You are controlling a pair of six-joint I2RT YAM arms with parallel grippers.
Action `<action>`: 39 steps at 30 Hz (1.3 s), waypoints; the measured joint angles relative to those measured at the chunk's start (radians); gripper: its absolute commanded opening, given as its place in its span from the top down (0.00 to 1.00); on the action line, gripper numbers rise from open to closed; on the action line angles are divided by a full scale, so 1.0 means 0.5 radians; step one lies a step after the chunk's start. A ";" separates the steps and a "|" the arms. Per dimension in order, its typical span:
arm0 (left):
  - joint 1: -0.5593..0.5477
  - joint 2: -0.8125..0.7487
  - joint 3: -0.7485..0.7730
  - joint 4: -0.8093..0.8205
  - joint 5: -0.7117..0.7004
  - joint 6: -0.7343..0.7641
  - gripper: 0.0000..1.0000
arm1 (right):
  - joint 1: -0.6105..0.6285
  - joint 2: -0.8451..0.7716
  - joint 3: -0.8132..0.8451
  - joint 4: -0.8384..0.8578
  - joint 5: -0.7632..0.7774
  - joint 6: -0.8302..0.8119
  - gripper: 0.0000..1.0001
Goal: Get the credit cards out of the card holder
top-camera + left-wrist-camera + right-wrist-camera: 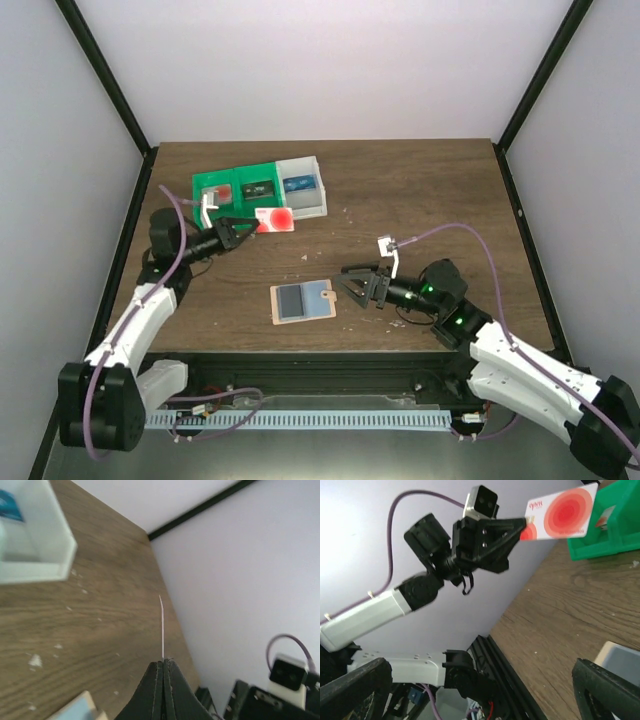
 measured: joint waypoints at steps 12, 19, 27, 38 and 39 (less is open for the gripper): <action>0.665 0.532 0.522 -0.413 0.006 0.436 1.00 | 0.000 -0.111 0.191 -0.524 0.029 -0.314 0.00; 0.780 0.896 0.867 -0.724 -0.172 0.716 1.00 | 0.000 -0.165 0.254 -0.642 0.057 -0.410 0.00; 0.784 1.173 1.144 -0.920 -0.394 0.939 1.00 | 0.000 -0.165 0.254 -0.655 0.074 -0.403 0.00; 0.792 1.590 1.332 -1.003 -0.404 0.986 1.00 | 0.000 -0.140 0.254 -0.656 0.125 -0.391 0.00; 0.792 1.613 1.366 -1.010 -0.405 0.986 1.00 | 0.000 -0.138 0.254 -0.656 0.127 -0.390 0.00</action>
